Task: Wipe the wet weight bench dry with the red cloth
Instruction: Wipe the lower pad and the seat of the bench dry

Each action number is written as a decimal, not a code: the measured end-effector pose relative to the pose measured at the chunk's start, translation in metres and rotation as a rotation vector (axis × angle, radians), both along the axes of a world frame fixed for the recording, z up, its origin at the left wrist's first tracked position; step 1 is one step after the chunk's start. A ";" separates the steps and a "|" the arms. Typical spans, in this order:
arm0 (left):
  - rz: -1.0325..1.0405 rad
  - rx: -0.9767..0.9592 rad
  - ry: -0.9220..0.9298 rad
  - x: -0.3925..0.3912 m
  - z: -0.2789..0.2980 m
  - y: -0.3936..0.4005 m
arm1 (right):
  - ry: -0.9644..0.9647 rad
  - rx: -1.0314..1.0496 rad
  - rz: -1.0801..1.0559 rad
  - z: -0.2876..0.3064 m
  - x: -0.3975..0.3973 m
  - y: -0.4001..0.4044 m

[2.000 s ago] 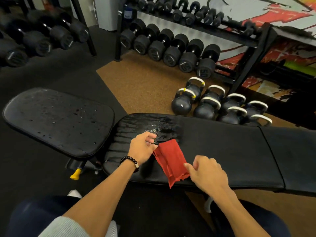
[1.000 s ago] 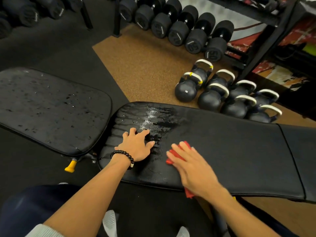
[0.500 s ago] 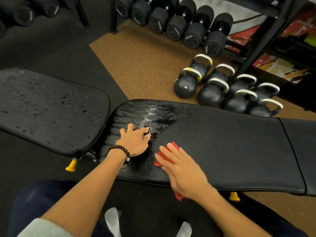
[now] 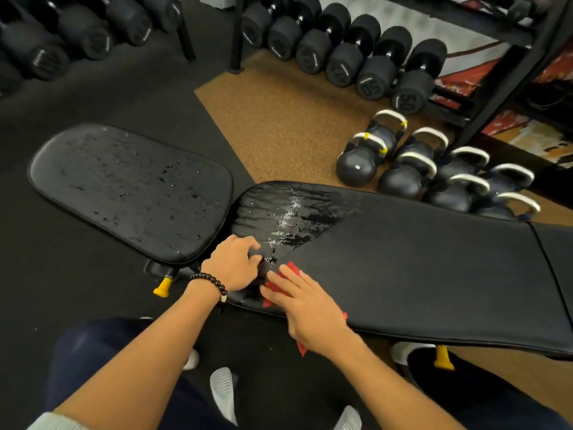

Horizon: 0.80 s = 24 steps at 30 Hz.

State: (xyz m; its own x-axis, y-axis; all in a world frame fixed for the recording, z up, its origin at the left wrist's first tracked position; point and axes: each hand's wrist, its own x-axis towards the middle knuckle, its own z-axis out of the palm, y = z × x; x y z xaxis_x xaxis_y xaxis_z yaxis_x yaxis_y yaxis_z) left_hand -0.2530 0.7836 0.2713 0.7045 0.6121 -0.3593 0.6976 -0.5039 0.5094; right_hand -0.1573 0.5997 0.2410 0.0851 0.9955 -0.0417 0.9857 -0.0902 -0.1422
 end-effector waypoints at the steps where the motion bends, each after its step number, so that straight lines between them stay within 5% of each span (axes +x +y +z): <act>1: 0.017 -0.005 0.016 -0.006 -0.002 0.001 | 0.010 0.007 0.053 0.004 0.013 -0.015; 8: 0.157 0.002 0.027 -0.037 -0.016 -0.005 | 0.032 0.166 -0.166 0.018 0.055 -0.038; 15: 0.238 -0.145 -0.001 -0.057 -0.029 0.000 | 0.116 -0.042 0.175 -0.023 -0.042 0.075; 24: 0.345 -0.201 -0.147 -0.060 -0.029 0.011 | 0.112 0.020 0.288 0.007 0.024 -0.020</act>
